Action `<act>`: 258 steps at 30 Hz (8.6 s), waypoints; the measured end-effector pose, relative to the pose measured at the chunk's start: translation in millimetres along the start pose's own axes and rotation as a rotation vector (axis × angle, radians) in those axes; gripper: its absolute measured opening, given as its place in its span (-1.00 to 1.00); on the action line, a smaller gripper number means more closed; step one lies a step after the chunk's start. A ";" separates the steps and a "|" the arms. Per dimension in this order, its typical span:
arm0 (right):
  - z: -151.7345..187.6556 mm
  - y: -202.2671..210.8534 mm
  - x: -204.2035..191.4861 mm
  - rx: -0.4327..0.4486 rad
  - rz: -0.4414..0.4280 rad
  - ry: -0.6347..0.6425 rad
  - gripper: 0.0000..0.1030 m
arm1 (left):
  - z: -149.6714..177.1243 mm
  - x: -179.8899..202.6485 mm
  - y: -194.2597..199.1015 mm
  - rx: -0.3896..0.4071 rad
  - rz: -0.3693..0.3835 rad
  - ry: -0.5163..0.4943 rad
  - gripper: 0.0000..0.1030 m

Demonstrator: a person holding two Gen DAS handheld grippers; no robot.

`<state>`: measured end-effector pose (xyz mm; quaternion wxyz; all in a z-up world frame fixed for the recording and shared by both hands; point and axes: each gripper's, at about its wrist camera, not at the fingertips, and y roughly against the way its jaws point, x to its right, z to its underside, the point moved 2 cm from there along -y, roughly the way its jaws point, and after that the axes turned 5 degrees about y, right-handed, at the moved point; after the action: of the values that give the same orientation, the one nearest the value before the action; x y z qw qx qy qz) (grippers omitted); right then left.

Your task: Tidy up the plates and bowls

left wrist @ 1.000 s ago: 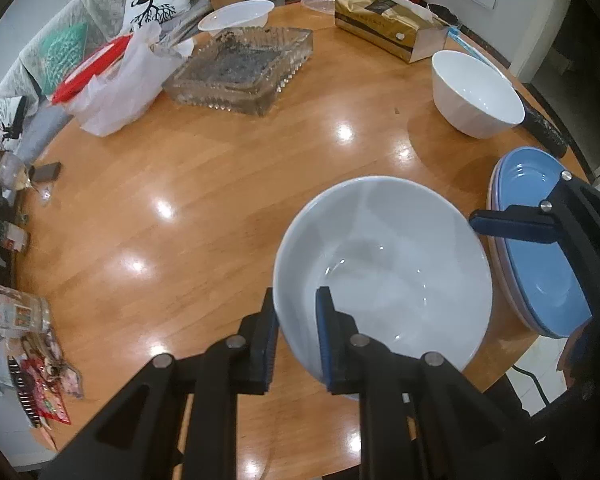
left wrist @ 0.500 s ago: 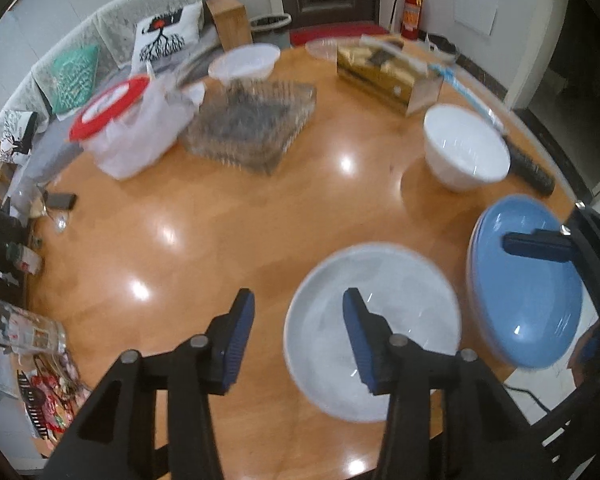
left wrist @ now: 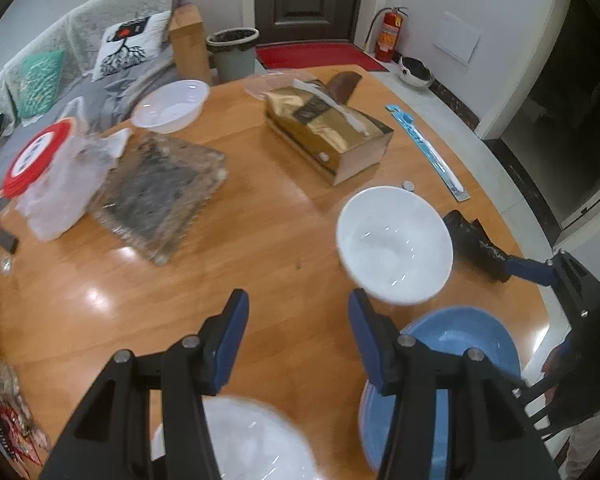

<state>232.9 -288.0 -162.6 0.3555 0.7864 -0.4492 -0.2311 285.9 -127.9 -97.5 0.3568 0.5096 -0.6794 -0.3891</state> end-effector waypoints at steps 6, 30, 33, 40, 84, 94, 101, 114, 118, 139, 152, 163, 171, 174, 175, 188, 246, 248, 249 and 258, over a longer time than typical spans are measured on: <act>-1.6 -38.2 13.9 -0.060 -0.028 0.013 0.94 | -17.3 27.0 -44.1 -0.046 0.024 -0.016 -0.07; -24.4 -102.1 14.8 -0.127 -0.077 0.103 0.91 | -29.6 37.0 -106.5 -0.085 -0.003 -0.043 -0.82; -22.9 -100.7 12.5 -0.121 -0.068 0.108 0.89 | -28.3 37.1 -104.6 -0.092 -0.004 -0.045 -0.82; -22.6 -90.8 6.4 -0.105 -0.057 0.108 0.88 | -25.5 40.7 -85.2 -0.062 -0.010 -0.068 -0.82; -48.0 -13.4 -185.6 -0.026 -0.100 0.313 0.88 | 86.1 -73.9 69.4 0.038 -0.125 -0.004 -0.81; -40.3 -30.9 -212.2 -0.088 -0.120 0.347 0.88 | 108.4 -96.5 56.7 -0.009 -0.119 0.022 -0.81; -33.9 -39.7 -218.0 -0.131 -0.123 0.358 0.88 | 115.3 -101.3 44.3 -0.039 -0.107 0.026 -0.80; -30.6 -43.1 -225.1 -0.162 -0.124 0.386 0.89 | 124.9 -109.7 35.5 -0.063 -0.090 0.039 -0.76; -28.3 -43.3 -228.3 -0.169 -0.116 0.403 0.90 | 128.2 -111.6 32.4 -0.069 -0.090 0.046 -0.76; -15.2 -37.7 -226.1 -0.140 -0.076 0.403 0.94 | 128.3 -113.2 26.8 -0.061 -0.075 0.054 -0.67; 31.1 -11.0 -217.8 0.106 -0.031 0.137 0.96 | 122.0 -123.3 28.0 -0.024 0.029 0.065 -0.41; 37.2 -51.3 -228.7 0.081 -0.025 0.053 0.97 | 116.1 -138.3 6.2 -0.038 0.130 0.070 -0.41; 29.0 -75.1 -227.7 0.071 -0.025 0.096 0.98 | 111.6 -137.4 -10.8 -0.051 0.201 0.038 -0.41; 24.0 -83.4 -224.7 0.070 -0.011 0.111 0.98 | 110.4 -135.5 -12.3 -0.039 0.227 0.024 -0.42; 22.4 -85.0 -223.3 0.074 -0.012 0.111 0.98 | 109.8 -135.0 -13.0 -0.038 0.240 0.022 -0.42; 16.7 -102.7 -228.7 0.050 0.028 0.178 0.98 | 106.5 -137.6 -18.7 -0.044 0.321 0.031 -0.42; -6.5 -31.0 -232.9 0.206 0.014 0.226 0.97 | 126.7 -110.2 94.5 0.114 0.242 0.003 -0.42; -6.8 -29.6 -228.5 0.209 0.015 0.223 0.97 | 127.0 -104.8 97.5 0.118 0.239 -0.004 -0.42; -7.0 -28.9 -225.3 0.211 0.015 0.222 0.97 | 126.8 -102.2 98.3 0.120 0.239 -0.007 -0.42; 6.2 -8.5 -227.4 0.226 0.029 0.201 0.97 | 124.1 -79.3 105.2 0.129 0.241 -0.031 -0.42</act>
<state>122.0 -89.2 -163.0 0.3112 0.8341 -0.4456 -0.0941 150.8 -11.7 -65.5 0.3570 0.4401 -0.7648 -0.3067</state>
